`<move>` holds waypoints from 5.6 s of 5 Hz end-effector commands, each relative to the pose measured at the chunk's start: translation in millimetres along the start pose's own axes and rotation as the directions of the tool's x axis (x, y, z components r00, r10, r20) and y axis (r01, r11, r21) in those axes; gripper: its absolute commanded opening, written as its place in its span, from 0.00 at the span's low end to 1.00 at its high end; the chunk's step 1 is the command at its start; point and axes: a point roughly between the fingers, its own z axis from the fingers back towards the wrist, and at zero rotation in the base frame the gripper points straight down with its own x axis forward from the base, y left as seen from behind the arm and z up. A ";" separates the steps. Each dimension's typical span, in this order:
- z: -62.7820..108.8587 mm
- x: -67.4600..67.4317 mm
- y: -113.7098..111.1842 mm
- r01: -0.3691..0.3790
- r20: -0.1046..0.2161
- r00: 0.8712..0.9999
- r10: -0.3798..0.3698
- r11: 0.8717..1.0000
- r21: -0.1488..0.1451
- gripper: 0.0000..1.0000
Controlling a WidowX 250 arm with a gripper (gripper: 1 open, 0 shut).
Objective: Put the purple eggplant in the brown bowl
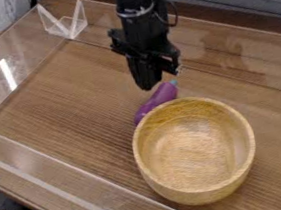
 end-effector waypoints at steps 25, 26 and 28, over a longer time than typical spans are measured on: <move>-29.8 -65.4 -113.4 0.085 -0.051 0.995 -0.087 0.996 -0.027 0.00; -30.2 -64.2 -112.6 0.077 -0.055 0.995 -0.078 0.997 -0.030 0.00; -30.6 -61.6 -111.2 0.059 -0.064 0.996 -0.061 0.998 -0.037 0.00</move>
